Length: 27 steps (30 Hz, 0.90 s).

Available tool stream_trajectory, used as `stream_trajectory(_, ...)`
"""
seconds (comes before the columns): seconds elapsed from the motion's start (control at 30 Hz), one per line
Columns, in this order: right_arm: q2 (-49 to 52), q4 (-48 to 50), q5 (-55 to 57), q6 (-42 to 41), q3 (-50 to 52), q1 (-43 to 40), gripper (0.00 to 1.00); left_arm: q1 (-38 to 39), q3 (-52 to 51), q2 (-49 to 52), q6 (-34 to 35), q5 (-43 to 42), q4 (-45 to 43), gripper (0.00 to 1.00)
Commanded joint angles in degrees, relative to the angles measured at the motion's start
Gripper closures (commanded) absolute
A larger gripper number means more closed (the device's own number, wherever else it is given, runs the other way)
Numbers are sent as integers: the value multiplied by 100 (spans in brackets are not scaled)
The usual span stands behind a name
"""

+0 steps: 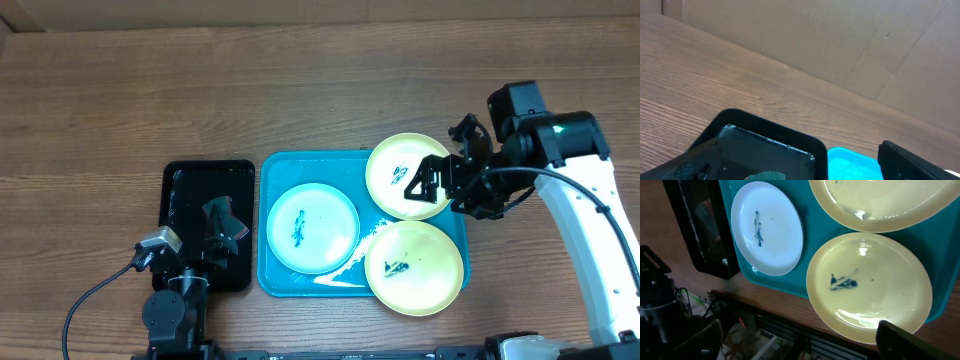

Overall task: Clean dirty plates on tray and stack at the side
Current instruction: 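Raise the right gripper and move it over the white plate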

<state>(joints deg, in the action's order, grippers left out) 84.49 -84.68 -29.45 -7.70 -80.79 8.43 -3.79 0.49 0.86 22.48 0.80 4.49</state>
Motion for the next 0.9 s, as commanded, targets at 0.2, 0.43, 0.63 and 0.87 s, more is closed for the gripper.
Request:
stream_trajectory(0.2, -116, 33, -13, 367, -170, 57, 0, -31, 61, -52, -66, -1027, -125, 0)
stream_trajectory(0.43, -116, 63, -15, 518, -170, 57, 0, -33, 1202, 684, -529, -789, 754, 0)
stream_trajectory(0.63, -107, 157, -13, 693, -170, 59, 0, -33, 3217, 2789, -935, -789, 1694, 0)
stream_trajectory(0.87, 188, 15, 581, 953, -175, 361, 0, -31, 5783, 5370, -940, -1263, 3488, 0)
